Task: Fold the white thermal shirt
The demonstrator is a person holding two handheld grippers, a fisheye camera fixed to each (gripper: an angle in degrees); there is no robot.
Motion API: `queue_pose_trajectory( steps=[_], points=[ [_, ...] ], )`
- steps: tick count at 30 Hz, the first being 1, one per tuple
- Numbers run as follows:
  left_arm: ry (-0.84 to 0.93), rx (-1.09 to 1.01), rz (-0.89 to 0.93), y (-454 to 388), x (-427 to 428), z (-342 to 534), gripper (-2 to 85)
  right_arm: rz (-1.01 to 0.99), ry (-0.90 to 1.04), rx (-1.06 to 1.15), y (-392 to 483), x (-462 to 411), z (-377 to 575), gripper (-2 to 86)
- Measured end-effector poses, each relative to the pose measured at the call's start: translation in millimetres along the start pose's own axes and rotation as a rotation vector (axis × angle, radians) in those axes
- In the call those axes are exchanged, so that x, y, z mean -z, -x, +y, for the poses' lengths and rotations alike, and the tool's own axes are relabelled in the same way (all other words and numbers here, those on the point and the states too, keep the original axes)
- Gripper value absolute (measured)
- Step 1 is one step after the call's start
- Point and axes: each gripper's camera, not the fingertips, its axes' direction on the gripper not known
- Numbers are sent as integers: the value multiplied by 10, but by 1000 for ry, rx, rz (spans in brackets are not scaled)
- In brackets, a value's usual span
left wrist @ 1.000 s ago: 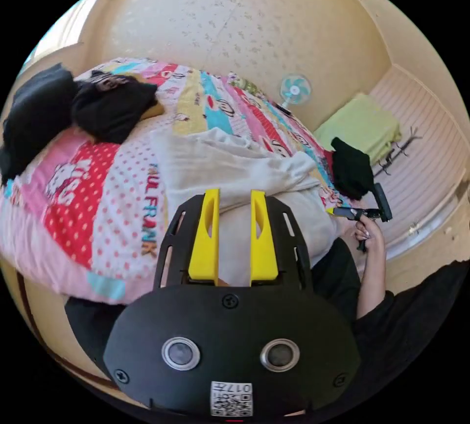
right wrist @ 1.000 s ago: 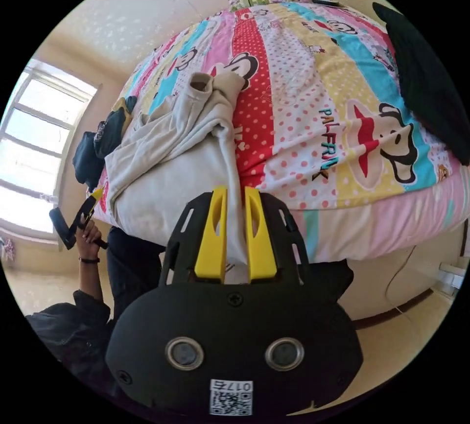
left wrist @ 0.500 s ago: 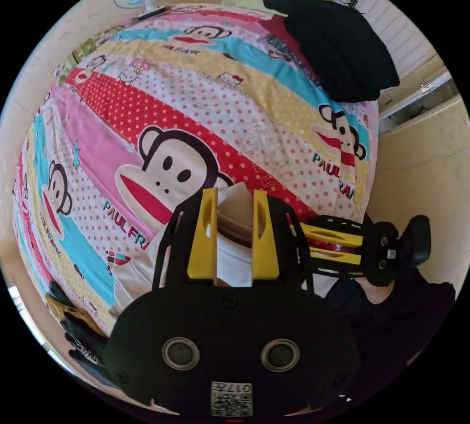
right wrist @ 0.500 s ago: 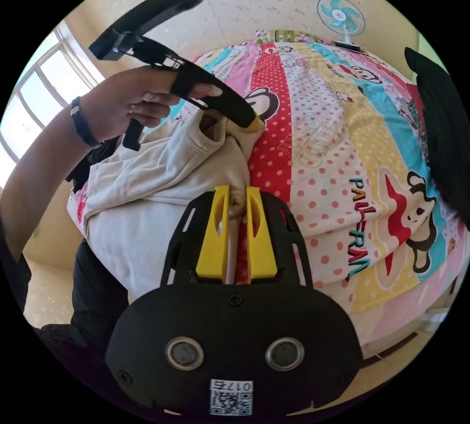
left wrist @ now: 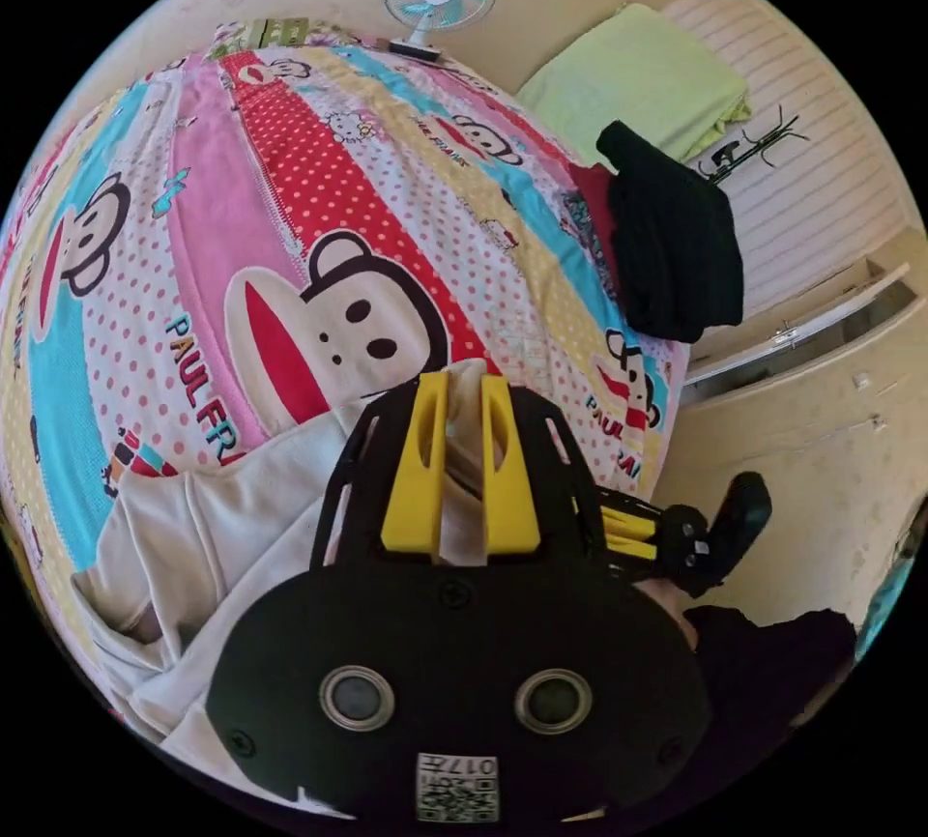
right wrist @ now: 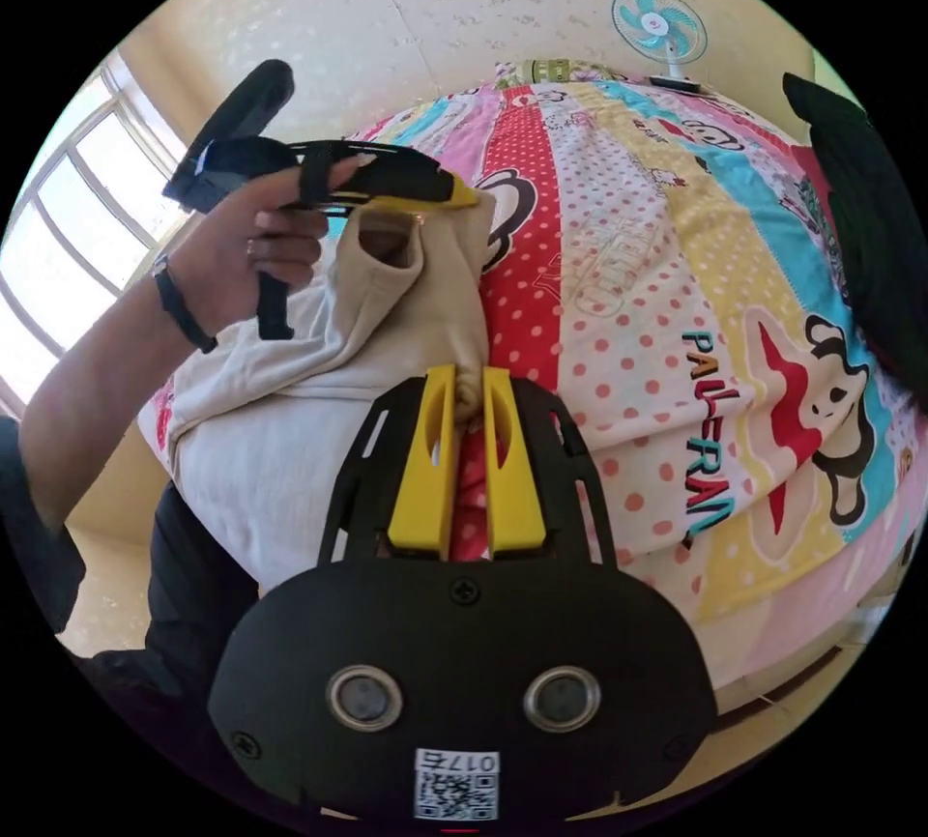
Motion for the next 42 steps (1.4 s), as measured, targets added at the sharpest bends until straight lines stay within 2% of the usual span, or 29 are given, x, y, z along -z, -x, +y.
queue_pose_trajectory(
  steps=[3, 5, 6, 7, 9, 11, 14, 15, 18, 20, 21, 23, 25, 26, 29, 30, 31, 33, 34, 37, 39, 42],
  points=[
    [-104, -133, -26, -210, 682, 489, 74, -93, -10, -51, -75, 108, -4, 64],
    [-93, -152, -102, -248, 1029, 892, 85, -131, -83, -79, -54, 300, 40, 70],
    [-107, -157, -156, -247, 1249, 1228, 87, -148, -185, -85, 10, 494, 97, 74],
    [-121, -155, -181, -240, 1355, 1411, 87, -176, -276, -64, 99, 661, 127, 79],
    [-190, -111, -268, -172, 1718, 2150, 80, -226, -335, -47, 230, 773, 55, 89],
    [-241, -35, -314, -75, 1907, 2663, 75, -302, -289, -7, 399, 678, -167, 100],
    [-261, 124, -352, 142, 2074, 3287, 80, -181, -15, 1, 753, 148, -631, 84],
    [-262, 185, -354, 222, 2152, 3470, 84, -130, 55, 9, 876, 121, -704, 53],
    [-358, 262, -385, 292, 2467, 3894, 91, 26, -159, -82, 959, 858, -454, 27],
    [-429, 294, -410, 329, 2617, 4124, 92, 25, -189, -110, 880, 1043, -304, 26],
    [-446, 319, -401, 395, 2649, 4237, 96, 26, -129, -119, 777, 946, -268, 27],
    [-405, 369, -353, 562, 2582, 4322, 114, 11, 41, -169, 580, 680, -207, 34],
    [-323, 443, -311, 729, 2451, 4345, 139, -131, -21, -117, 560, 851, 138, 71],
    [-278, 460, -296, 784, 2360, 4347, 153, -151, -32, -95, 582, 902, 238, 83],
    [-303, 419, -375, 662, 2290, 4370, 165, -140, 56, -61, 658, 866, 667, 113],
    [-302, 413, -404, 589, 2258, 4362, 157, -113, 6, -56, 711, 929, 826, 109],
    [-292, 409, -421, 547, 2238, 4350, 153, -89, 49, -74, 741, 962, 878, 72],
    [-180, 355, -514, 358, 2223, 4226, 54, -132, 36, -106, 768, 1131, 830, 48],
    [-167, 325, -534, 302, 2272, 4185, 43, -131, 15, -103, 808, 1291, 729, 43],
    [-238, 318, -522, 259, 2745, 3981, 21, -94, 22, -34, 968, 1515, 296, 37],
    [-393, 329, -409, 432, 3220, 3809, 19, -58, 17, -6, 1056, 1586, 9, 36],
    [-438, 313, -351, 751, 3452, 3422, 25, -35, -31, -37, 1042, 1557, -408, 38]
  ],
)
